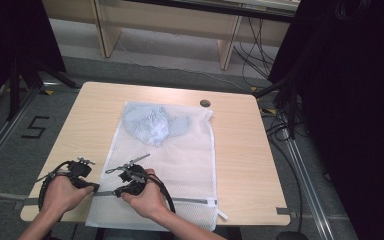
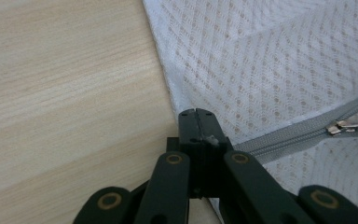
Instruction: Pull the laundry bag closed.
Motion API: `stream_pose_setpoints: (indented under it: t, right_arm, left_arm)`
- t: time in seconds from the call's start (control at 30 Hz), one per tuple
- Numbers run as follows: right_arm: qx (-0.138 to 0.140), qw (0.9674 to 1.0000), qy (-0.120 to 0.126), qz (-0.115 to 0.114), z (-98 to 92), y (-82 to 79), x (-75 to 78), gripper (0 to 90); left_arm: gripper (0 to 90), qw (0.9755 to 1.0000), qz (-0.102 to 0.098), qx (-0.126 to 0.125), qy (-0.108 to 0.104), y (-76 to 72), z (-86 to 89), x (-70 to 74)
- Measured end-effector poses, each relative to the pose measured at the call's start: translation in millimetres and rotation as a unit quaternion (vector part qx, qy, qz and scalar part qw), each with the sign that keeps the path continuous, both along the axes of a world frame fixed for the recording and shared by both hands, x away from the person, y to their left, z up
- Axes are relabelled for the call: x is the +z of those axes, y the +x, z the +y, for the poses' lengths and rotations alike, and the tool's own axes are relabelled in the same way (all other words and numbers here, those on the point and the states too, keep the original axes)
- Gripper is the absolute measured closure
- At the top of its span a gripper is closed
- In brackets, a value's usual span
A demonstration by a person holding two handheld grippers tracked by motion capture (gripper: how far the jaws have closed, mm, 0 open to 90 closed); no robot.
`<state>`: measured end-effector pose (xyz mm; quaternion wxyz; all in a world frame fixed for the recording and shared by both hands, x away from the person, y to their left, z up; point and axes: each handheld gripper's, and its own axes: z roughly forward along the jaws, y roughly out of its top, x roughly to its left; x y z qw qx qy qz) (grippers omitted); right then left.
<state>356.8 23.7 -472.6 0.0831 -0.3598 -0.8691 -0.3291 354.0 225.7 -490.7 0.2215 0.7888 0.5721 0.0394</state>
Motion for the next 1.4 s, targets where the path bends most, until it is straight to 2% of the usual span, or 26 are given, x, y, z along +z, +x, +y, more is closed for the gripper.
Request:
stream_pose_setpoints:
  t: [0.2, 0.3, 0.37, 0.4, 0.77, 1.0, 1.13, 1.23, 1.4]
  right_arm:
    - [0.006, 1.0, 0.0, -0.004, -2.3, 0.3, 0.5, 87.0]
    - [0.001, 1.0, 0.0, 0.003, -3.0, -0.3, 1.0, 87.0]
    - [0.006, 1.0, 0.004, -0.004, -4.4, 0.8, -0.1, 87.0]
    - [0.0, 1.0, 0.001, 0.002, -4.6, -0.1, 0.7, 87.0]
    - [-0.007, 1.0, 0.0, 0.001, -8.8, -1.2, 2.5, 87.0]
    - [0.001, 1.0, 0.002, -0.001, -11.4, -1.1, 3.1, 87.0]
    - [-0.005, 1.0, -0.001, 0.002, -12.7, -2.0, 3.9, 87.0]
    - [0.002, 1.0, 0.001, -0.003, -15.1, -1.1, 3.3, 87.0]
    - [-0.002, 1.0, 0.0, 0.0, -16.6, -2.1, 3.8, 87.0]
  left_arm:
    - [90.0, 1.0, 0.001, 0.0, 0.001, 0.1, 0.1, 0.2]
    - [90.0, 1.0, 0.002, 0.0, 0.0, 0.0, 0.2, 0.2]
    - [90.0, 1.0, 0.001, 0.0, 0.0, -0.1, 0.0, 0.1]
    - [90.0, 1.0, 0.001, 0.0, 0.0, 0.0, 0.1, 0.1]
    - [90.0, 1.0, 0.003, -0.001, 0.001, 0.2, 0.0, 0.2]
    - [90.0, 1.0, 0.002, -0.001, 0.001, 0.2, 0.1, 0.2]
    - [90.0, 1.0, 0.001, 0.0, 0.0, 0.0, 0.2, 0.2]
    - [90.0, 1.0, 0.001, 0.0, 0.0, 0.0, 0.1, 0.1]
    - [90.0, 1.0, 0.0, 0.0, 0.0, -0.2, 0.1, 0.0]
